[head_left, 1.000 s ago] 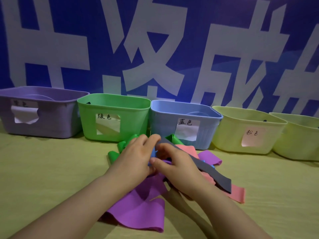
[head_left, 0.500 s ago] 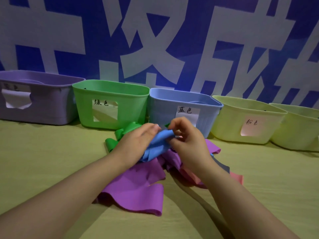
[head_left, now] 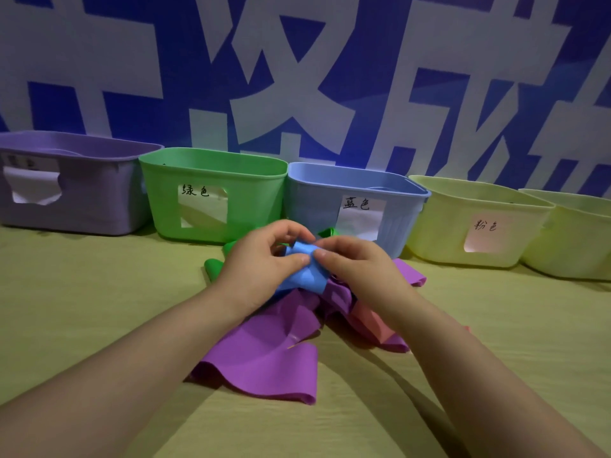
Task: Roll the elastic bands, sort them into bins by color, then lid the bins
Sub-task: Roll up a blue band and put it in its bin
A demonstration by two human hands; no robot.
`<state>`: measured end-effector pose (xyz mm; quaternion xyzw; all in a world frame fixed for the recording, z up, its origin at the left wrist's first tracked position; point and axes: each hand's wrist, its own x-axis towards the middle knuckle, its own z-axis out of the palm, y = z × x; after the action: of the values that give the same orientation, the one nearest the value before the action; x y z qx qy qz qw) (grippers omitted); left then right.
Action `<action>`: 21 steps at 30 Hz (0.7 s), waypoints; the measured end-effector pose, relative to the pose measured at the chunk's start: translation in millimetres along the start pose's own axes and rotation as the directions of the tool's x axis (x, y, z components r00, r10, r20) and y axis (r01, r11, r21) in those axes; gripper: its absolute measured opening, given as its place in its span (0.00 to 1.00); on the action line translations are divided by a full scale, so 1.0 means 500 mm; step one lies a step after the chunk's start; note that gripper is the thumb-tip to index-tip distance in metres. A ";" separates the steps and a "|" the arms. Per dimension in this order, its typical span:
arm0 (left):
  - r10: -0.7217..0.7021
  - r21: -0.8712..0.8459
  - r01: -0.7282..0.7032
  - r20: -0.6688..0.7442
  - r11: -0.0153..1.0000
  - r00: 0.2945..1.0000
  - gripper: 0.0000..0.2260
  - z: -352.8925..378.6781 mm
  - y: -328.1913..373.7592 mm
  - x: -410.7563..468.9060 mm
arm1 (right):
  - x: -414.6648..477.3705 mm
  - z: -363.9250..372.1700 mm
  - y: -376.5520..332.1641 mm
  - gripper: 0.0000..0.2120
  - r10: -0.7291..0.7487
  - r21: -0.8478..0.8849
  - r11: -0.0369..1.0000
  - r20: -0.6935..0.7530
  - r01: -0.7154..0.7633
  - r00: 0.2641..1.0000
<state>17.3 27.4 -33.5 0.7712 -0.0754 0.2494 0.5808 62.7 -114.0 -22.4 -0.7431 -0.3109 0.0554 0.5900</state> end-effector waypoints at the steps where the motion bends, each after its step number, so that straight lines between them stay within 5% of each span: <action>1: -0.012 -0.030 0.012 -0.001 0.999 1.000 0.13 0.000 -0.002 0.000 | 0.000 0.001 0.002 0.10 -0.022 -0.053 0.998 -0.003 0.021 1.000; 11: -0.065 0.017 0.063 0.206 0.998 0.976 0.24 0.013 -0.018 -0.008 | 0.010 -0.025 -0.005 0.17 -0.097 -0.011 0.995 -0.235 0.098 0.967; 16: -0.037 0.492 -0.095 0.252 0.865 0.967 0.32 -0.002 -0.008 -0.012 | 0.008 -0.048 -0.020 0.16 -0.216 -0.019 0.974 -0.351 0.224 0.911; 18: 0.102 0.621 -0.220 0.220 0.752 0.970 0.24 -0.004 -0.004 -0.010 | 0.005 -0.050 -0.025 0.15 -0.257 -0.021 0.962 -0.406 0.272 0.877; 21: 0.180 0.663 -0.157 0.035 0.732 0.983 0.06 -0.015 -0.001 -0.001 | -0.001 -0.061 -0.037 0.14 -0.288 0.009 0.940 -0.521 0.342 0.804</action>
<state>14.9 34.4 -32.8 0.9128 -0.0424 0.3236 0.2457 68.7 -138.2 3.2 -0.6376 -0.2586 -0.2268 0.6893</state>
